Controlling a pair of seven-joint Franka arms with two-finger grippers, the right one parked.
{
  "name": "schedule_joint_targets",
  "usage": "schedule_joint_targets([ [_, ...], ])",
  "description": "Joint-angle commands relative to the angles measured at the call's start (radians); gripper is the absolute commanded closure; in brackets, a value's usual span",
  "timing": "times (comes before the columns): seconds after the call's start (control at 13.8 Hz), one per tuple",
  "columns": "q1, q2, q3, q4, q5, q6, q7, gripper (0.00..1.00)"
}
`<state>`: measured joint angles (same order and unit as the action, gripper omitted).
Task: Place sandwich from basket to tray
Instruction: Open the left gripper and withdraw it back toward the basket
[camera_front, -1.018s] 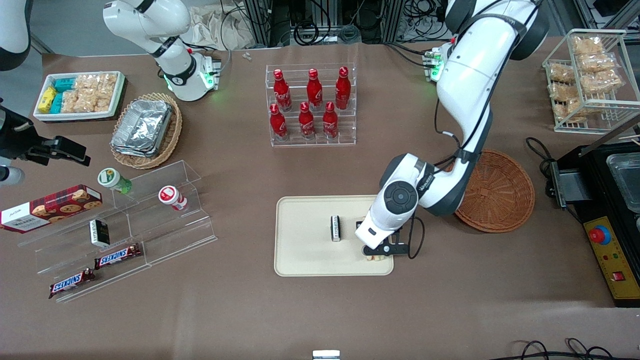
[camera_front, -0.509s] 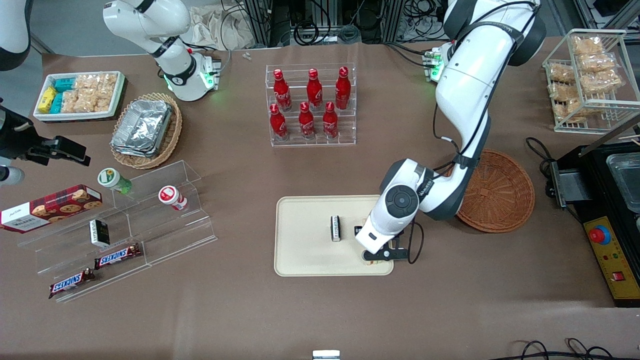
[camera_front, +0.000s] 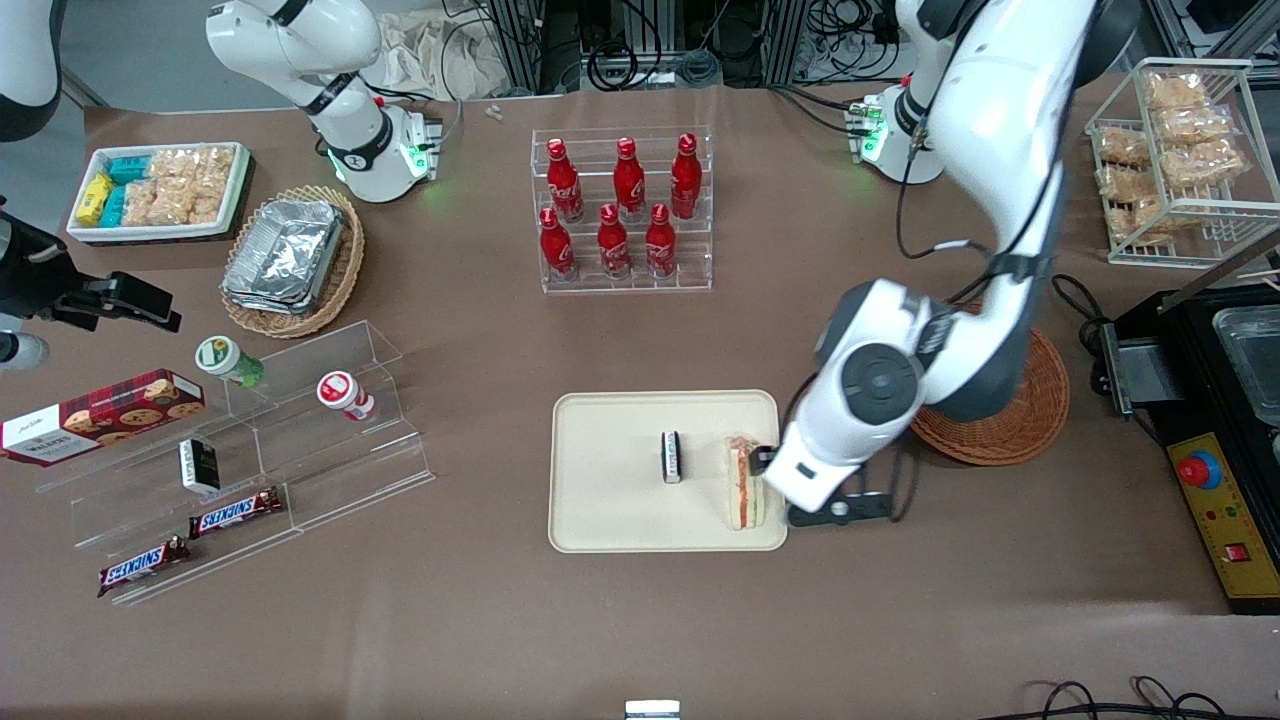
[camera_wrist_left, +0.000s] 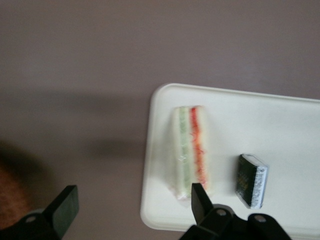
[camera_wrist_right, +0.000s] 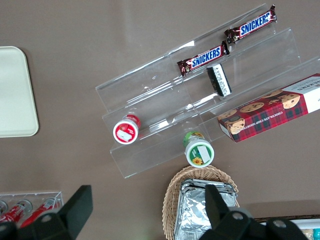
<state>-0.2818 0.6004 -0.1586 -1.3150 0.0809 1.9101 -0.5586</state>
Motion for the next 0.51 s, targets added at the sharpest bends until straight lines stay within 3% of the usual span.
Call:
schedule_joint_targets([
  [0.0,0.096,-0.190,-0.012,-0.129,-0.024,-0.084,0.122,0.00],
  [0.22,0.148,-0.405,-0.007,-0.338,-0.021,-0.098,0.192,0.00],
  [0.44,0.254,-0.539,-0.007,-0.427,-0.023,-0.131,0.339,0.00],
])
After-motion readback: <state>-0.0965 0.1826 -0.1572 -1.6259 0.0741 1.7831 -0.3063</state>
